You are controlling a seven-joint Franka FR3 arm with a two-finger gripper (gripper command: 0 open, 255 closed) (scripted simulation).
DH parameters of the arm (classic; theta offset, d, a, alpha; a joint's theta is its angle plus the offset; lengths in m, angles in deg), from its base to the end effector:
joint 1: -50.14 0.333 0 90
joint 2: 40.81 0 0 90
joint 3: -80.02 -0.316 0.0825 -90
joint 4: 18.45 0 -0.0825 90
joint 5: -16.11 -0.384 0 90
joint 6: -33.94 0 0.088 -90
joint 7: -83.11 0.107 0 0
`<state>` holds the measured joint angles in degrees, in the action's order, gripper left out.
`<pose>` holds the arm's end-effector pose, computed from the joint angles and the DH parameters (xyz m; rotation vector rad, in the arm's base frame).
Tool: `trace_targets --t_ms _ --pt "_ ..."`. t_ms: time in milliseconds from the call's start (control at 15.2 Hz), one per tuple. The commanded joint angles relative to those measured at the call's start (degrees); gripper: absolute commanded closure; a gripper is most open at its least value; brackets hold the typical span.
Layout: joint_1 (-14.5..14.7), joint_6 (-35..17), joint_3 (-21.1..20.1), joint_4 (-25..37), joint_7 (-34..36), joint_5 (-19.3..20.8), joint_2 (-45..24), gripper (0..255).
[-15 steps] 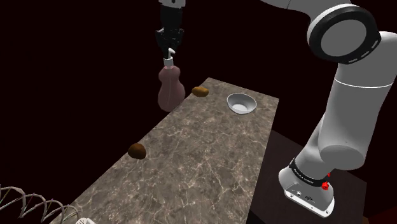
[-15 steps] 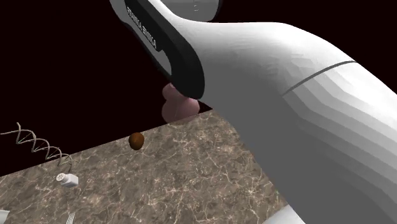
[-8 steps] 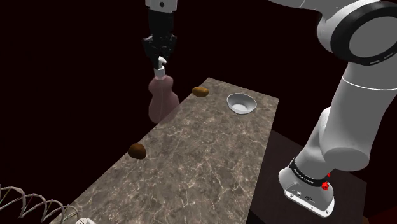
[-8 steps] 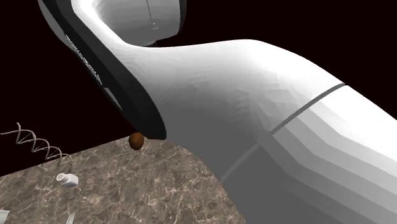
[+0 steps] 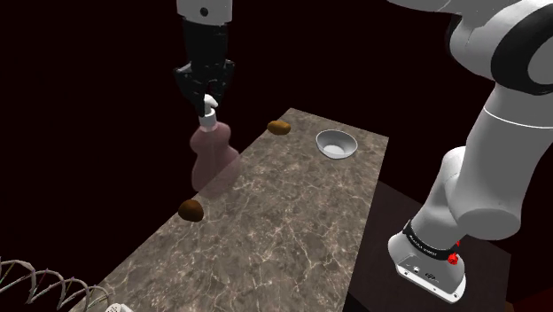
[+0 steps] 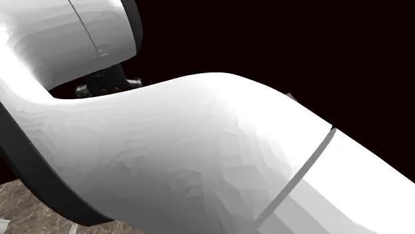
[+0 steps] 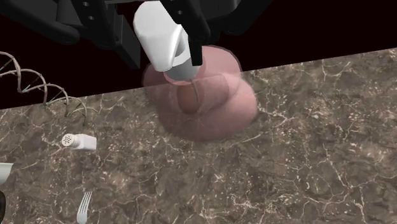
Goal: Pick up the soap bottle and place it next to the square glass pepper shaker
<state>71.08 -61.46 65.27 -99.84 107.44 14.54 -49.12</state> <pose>0.4991 0.3467 0.6233 -3.0187 -0.2916 -0.0884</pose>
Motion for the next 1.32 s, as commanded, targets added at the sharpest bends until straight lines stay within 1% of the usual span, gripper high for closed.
trace_targets --t_ms 0,264,528,858,1188,1254 --pt "1.5 -0.9 -1.0 -1.0 2.6 0.3 0.4 255" --pt "4.8 -0.9 -3.2 0.0 8.0 1.5 -0.5 255" --pt "8.4 -0.5 -5.3 2.3 13.6 3.1 -2.5 255" --pt "13.4 0.8 -7.7 7.5 20.5 5.9 -6.5 255" --pt "19.5 3.3 -9.3 15.6 27.1 9.4 -12.5 255" --pt "19.3 2.3 -9.2 14.1 27.1 9.2 -12.1 255"
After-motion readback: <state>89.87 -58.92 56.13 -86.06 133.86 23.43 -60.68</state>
